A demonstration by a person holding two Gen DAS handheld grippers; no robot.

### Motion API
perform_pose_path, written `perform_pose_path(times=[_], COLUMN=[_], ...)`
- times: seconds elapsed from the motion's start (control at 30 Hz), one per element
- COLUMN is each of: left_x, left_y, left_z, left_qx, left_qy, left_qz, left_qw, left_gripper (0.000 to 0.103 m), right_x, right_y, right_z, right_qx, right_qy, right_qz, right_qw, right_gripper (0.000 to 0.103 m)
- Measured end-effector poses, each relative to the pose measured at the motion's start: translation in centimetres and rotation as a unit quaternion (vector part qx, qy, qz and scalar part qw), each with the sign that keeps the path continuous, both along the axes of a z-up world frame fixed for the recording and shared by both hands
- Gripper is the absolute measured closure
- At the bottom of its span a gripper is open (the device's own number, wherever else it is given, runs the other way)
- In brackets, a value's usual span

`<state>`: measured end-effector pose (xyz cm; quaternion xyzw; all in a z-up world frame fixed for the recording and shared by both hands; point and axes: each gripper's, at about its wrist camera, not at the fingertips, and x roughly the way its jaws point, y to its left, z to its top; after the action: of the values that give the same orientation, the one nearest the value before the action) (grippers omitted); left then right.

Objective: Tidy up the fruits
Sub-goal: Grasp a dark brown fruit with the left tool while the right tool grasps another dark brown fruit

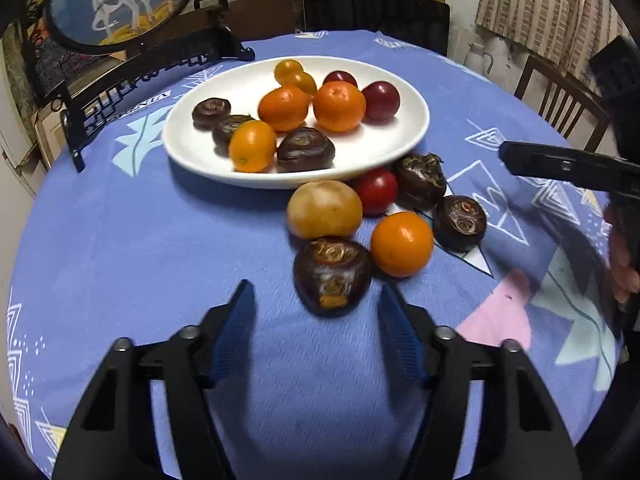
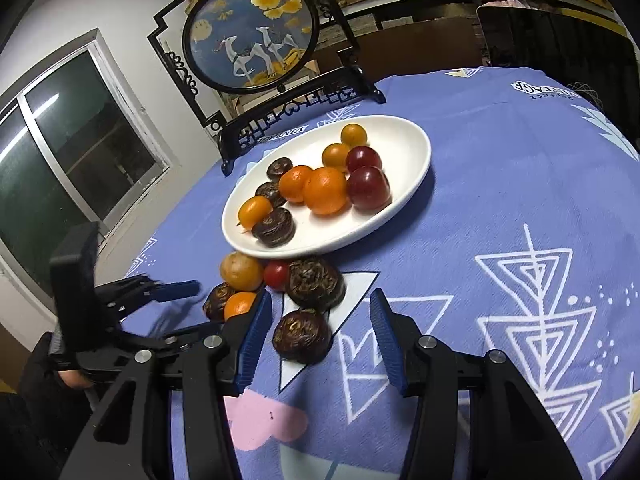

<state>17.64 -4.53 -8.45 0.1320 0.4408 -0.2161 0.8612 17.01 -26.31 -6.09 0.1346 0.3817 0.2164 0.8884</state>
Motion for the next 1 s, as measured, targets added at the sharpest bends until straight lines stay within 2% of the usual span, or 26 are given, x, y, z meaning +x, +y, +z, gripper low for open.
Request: perform_pose_path(times=[0.17, 0.2, 0.23, 0.33, 0.43, 0.6, 0.67, 0.87, 0.93, 1.0], left_x=[1.3, 1.4, 1.3, 0.8, -0.1, -0.7, -0.7, -1.0, -0.9, -0.8], left_y=[-0.7, -0.7, -0.7, -0.3, 1.0, 4.3, 4.7, 4.5, 4.6, 4.8], left_z=[-0.4, -0.3, -0.2, 0.1, 1.3, 2.8, 2.9, 3.0, 2.9, 2.9], left_qx=[-0.01, -0.014, -0.021, -0.045, -0.08, -0.152, -0.159, -0.159, -0.163, -0.166], left_qy=[0.012, 0.013, 0.013, 0.014, -0.007, -0.033, -0.037, -0.04, -0.038, -0.036], left_qz=[0.0, -0.001, -0.005, -0.01, 0.003, 0.045, 0.051, 0.047, 0.048, 0.051], left_qw=[0.9999, 0.9998, 0.9997, 0.9988, 0.9968, 0.9869, 0.9852, 0.9854, 0.9848, 0.9842], left_gripper=[0.046, 0.051, 0.062, 0.062, 0.062, 0.062, 0.063, 0.062, 0.062, 0.062], right_x=[-0.7, -0.9, -1.0, -1.3, -1.5, -1.5, -1.1, 0.6, 0.8, 0.4], right_y=[0.7, 0.9, 1.1, 1.6, 2.4, 4.4, 5.0, 6.8, 7.0, 6.7], right_z=[-0.3, -0.4, -0.5, -0.7, -0.8, -1.0, -1.2, -2.5, -2.6, -2.4], right_qx=[-0.01, -0.013, -0.018, -0.031, -0.047, -0.102, -0.131, -0.18, -0.183, -0.173], right_qy=[0.006, 0.007, 0.008, 0.012, 0.013, 0.01, 0.013, 0.028, 0.03, 0.025], right_qz=[0.02, 0.024, 0.027, 0.034, 0.047, 0.058, 0.05, 0.051, 0.052, 0.054], right_qw=[1.0, 1.0, 0.999, 0.999, 0.998, 0.993, 0.99, 0.982, 0.981, 0.983], right_gripper=[0.052, 0.052, 0.052, 0.052, 0.052, 0.049, 0.045, 0.044, 0.061, 0.061])
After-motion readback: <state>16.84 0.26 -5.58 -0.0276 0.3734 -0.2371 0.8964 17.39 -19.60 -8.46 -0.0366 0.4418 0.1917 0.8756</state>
